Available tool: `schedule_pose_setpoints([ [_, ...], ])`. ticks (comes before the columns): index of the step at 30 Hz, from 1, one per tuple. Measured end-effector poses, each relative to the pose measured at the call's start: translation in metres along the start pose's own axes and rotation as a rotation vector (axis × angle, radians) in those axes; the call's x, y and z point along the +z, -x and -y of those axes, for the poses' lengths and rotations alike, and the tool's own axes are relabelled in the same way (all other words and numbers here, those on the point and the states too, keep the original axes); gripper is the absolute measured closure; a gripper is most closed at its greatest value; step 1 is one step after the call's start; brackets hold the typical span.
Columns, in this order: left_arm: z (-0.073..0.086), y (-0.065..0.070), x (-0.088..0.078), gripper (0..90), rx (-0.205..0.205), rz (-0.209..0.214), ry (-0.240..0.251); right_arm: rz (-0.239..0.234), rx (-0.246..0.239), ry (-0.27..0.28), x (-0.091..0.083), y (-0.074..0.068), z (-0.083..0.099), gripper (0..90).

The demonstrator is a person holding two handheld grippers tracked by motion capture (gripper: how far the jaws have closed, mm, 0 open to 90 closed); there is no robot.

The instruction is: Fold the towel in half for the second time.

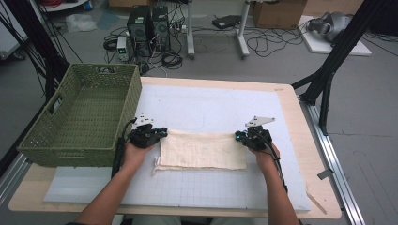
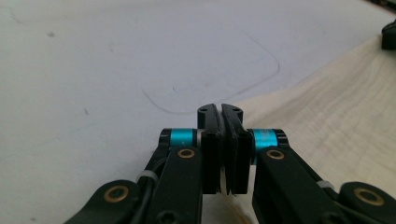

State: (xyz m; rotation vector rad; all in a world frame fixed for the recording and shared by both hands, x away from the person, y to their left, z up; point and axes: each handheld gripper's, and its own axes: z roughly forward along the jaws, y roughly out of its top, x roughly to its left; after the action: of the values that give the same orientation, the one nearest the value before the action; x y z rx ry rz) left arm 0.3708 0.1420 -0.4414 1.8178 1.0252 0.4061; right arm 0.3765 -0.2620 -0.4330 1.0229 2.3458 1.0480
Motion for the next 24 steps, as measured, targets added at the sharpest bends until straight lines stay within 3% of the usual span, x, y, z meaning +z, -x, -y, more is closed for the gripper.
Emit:
schedule_pose_setpoints([
  [7,-0.002,0.007,-0.011,85.6,0.026,0.046,0.029,0.004,-0.008,0.045,-0.011,-0.004,0.0,85.8],
  [9,-0.002,0.009,-0.015,85.5,0.033,0.054,0.039,0.017,-0.032,0.076,-0.016,-0.008,0.002,85.8],
  [13,0.0,0.012,-0.023,85.0,0.047,0.065,0.051,0.0,-0.049,0.114,-0.025,-0.014,0.008,85.8],
  [19,0.009,0.014,-0.029,84.0,0.048,0.081,0.02,-0.022,-0.071,0.155,-0.036,-0.026,0.018,85.7],
  [24,0.012,0.02,-0.037,84.0,0.053,0.095,0.038,-0.027,-0.074,0.183,-0.046,-0.03,0.022,85.7],
])
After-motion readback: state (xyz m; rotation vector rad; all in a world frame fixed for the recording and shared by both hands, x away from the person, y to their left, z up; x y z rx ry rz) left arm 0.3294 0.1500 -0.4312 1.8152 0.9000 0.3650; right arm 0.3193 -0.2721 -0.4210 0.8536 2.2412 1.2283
